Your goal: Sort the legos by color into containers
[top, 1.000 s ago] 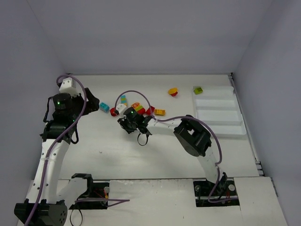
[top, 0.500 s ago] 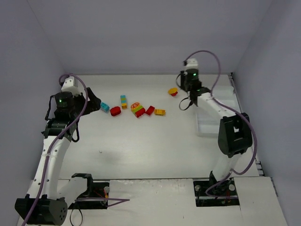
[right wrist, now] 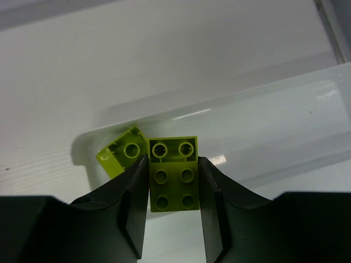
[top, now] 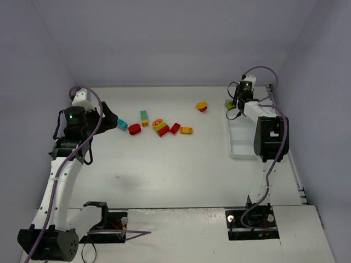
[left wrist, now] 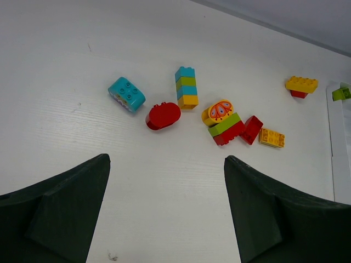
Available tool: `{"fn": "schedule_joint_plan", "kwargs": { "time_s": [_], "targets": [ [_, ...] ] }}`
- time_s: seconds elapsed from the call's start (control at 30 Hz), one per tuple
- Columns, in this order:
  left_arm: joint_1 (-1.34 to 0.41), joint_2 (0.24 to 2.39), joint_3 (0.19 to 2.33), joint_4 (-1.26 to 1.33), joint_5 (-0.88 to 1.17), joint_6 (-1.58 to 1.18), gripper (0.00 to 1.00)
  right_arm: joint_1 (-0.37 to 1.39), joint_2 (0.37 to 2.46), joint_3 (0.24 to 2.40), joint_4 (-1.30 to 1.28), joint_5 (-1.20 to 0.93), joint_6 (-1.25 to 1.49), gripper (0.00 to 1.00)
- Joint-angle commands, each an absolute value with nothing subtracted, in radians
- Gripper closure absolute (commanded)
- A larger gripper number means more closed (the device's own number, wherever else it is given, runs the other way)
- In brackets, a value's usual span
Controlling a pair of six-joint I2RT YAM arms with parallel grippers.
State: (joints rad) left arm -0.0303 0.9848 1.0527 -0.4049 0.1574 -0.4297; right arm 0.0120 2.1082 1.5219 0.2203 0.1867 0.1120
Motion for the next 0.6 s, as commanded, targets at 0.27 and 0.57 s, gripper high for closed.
{"fn": "schedule_joint_plan", "kwargs": {
  "time_s": [0.27, 0.57],
  "targets": [
    [-0.026, 0.985, 1.077, -0.345, 0.179, -0.445, 0.22, -0.054, 2.129, 1.605, 0.259, 0.124, 0.115, 0.53],
    [-0.026, 0.989, 1.075, -0.344, 0.183, -0.448, 0.22, -0.037, 2.045, 1.542, 0.258, 0.025, 0.100, 0.32]
  ]
}}
